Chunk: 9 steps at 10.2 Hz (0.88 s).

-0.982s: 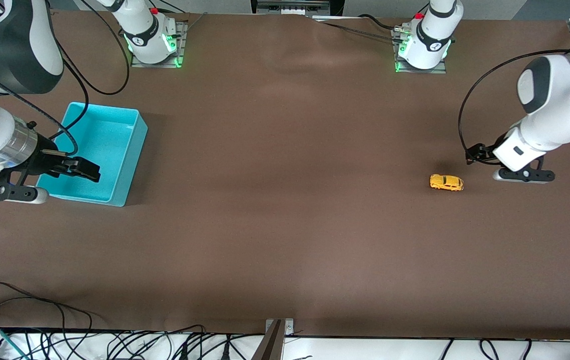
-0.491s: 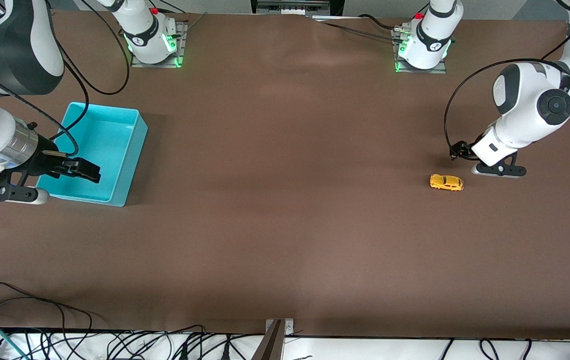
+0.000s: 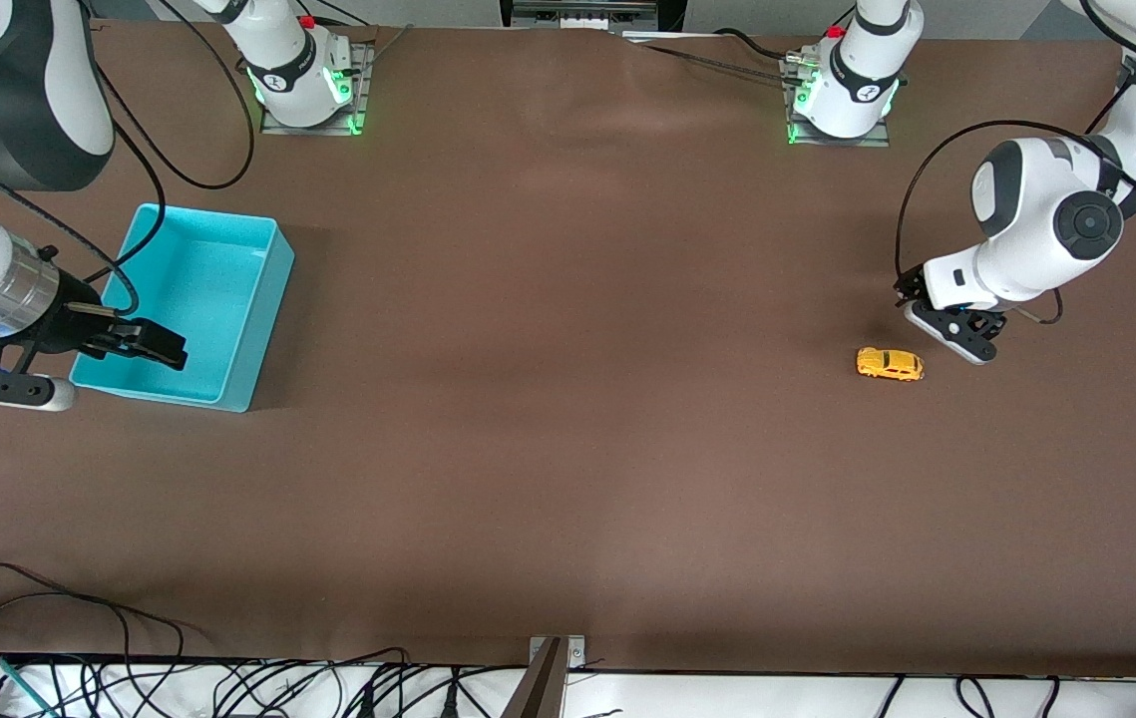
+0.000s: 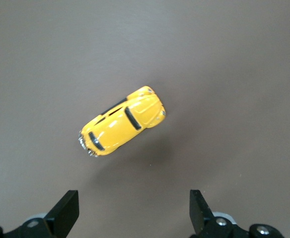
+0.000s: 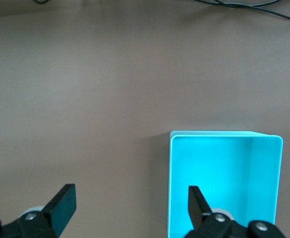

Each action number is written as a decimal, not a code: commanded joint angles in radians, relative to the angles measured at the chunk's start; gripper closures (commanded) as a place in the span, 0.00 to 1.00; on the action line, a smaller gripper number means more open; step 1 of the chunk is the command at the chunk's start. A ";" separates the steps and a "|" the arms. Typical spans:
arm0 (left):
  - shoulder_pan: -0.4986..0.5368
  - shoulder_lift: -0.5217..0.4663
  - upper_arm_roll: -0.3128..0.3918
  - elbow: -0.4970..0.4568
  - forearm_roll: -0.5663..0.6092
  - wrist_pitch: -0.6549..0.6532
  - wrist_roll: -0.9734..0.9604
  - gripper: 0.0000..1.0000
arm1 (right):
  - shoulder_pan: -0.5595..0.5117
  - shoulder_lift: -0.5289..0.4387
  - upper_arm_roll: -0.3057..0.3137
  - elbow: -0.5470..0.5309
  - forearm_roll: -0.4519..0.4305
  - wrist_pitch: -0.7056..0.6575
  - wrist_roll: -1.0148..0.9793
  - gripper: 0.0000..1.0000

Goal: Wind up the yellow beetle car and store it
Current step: 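Move the left gripper down toward the yellow beetle car, then lower the left gripper over the yellow car and close on it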

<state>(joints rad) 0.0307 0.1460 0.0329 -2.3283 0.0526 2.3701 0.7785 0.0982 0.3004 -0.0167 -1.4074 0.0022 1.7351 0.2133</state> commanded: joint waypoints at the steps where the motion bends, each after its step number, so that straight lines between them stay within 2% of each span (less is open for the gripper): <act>1: 0.000 0.044 -0.002 -0.002 0.016 0.056 0.254 0.01 | -0.003 -0.018 0.003 -0.002 0.004 0.044 -0.003 0.00; 2: -0.003 0.064 -0.002 0.000 0.018 0.105 0.377 0.00 | -0.005 -0.018 0.003 -0.005 0.013 0.079 -0.003 0.00; 5: -0.003 0.144 -0.002 0.009 0.078 0.247 0.627 0.00 | -0.006 -0.026 0.001 -0.008 0.002 0.044 -0.022 0.00; 9: -0.014 0.210 -0.002 0.010 0.108 0.316 0.742 0.02 | -0.005 -0.040 0.006 -0.007 0.004 0.032 -0.017 0.00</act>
<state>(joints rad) 0.0262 0.3378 0.0270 -2.3299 0.1236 2.6599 1.4863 0.0960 0.2869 -0.0161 -1.4042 0.0020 1.7836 0.2115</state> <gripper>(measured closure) 0.013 0.000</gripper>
